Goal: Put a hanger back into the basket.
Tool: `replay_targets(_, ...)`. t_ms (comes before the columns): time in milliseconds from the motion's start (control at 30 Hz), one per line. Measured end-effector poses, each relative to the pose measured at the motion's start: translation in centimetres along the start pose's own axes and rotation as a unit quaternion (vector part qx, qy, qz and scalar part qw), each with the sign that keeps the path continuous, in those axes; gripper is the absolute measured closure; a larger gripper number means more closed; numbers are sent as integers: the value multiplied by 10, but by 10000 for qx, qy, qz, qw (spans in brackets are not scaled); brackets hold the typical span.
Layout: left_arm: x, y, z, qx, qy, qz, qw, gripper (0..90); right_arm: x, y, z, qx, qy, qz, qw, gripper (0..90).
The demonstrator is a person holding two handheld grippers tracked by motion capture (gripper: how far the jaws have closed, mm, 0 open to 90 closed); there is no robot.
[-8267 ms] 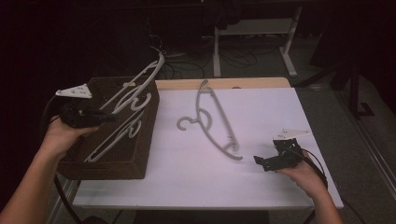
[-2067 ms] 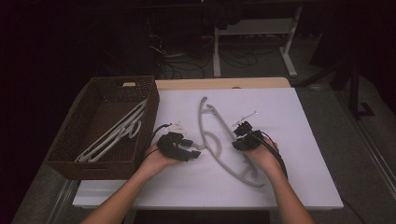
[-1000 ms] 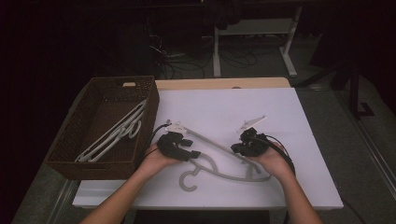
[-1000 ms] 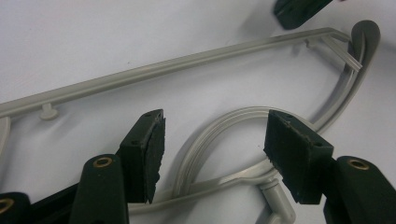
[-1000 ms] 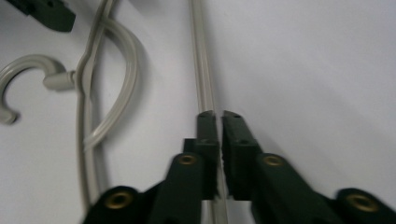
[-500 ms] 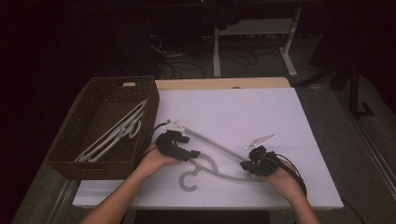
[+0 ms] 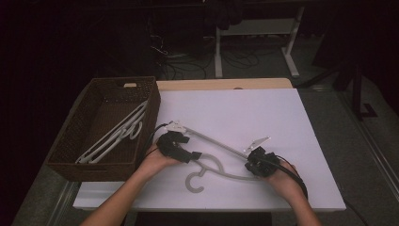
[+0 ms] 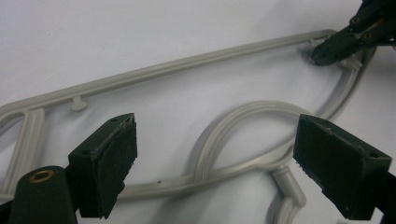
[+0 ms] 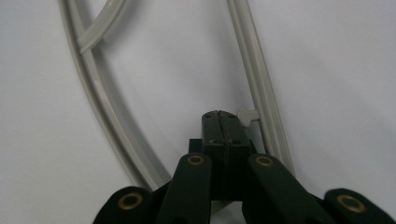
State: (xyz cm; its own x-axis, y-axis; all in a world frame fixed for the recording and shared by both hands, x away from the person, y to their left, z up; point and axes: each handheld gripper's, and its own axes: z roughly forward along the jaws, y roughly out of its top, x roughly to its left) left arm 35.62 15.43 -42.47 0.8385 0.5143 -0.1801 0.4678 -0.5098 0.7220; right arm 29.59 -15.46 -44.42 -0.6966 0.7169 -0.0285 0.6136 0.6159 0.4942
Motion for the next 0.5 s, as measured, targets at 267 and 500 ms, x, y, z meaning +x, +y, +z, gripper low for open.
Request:
replay_targets(267,0,0,1,27,-16,2,10000,132,-30,5,3,10,-419,196,9989,893)
replay_targets(500,0,-1,2,47,-28,-13,10000,132,-58,16,12,8,-728,359,9967,893)
